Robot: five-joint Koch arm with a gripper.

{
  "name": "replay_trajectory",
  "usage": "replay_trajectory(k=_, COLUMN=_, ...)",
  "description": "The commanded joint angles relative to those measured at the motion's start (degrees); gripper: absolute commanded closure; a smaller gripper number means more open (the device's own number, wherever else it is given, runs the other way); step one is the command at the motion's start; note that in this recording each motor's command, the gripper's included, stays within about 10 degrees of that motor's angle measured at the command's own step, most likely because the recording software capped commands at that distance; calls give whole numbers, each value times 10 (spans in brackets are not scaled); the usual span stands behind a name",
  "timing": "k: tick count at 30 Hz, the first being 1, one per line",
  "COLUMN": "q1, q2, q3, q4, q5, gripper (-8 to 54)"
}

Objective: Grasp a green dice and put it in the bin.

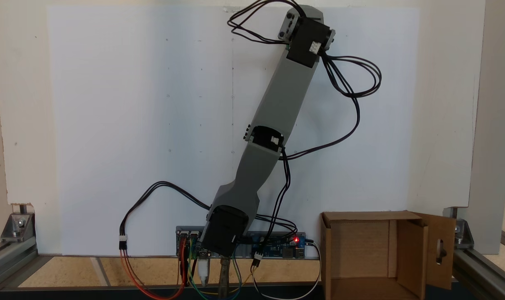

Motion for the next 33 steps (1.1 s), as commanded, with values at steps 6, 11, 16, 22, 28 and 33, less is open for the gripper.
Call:
replay_trajectory(k=6, q1=1, q2=5, q3=-38, q4=-7, q5=-20, gripper=34)
replay_trajectory(k=11, q1=1, q2=5, q3=-38, q4=-7, q5=-20, gripper=40)
replay_trajectory(k=16, q1=-1, q2=-2, q3=-38, q4=-9, q5=-21, gripper=40)
replay_trajectory(k=22, q1=-1, q2=-4, q3=-38, q4=-14, q5=-21, gripper=40)
replay_trajectory(k=28, q1=-1, q2=-8, q3=-38, q4=-21, q5=-21, gripper=40)
replay_trajectory(k=33, q1=-1, q2=-14, q3=-38, q4=-21, q5=-21, gripper=43)
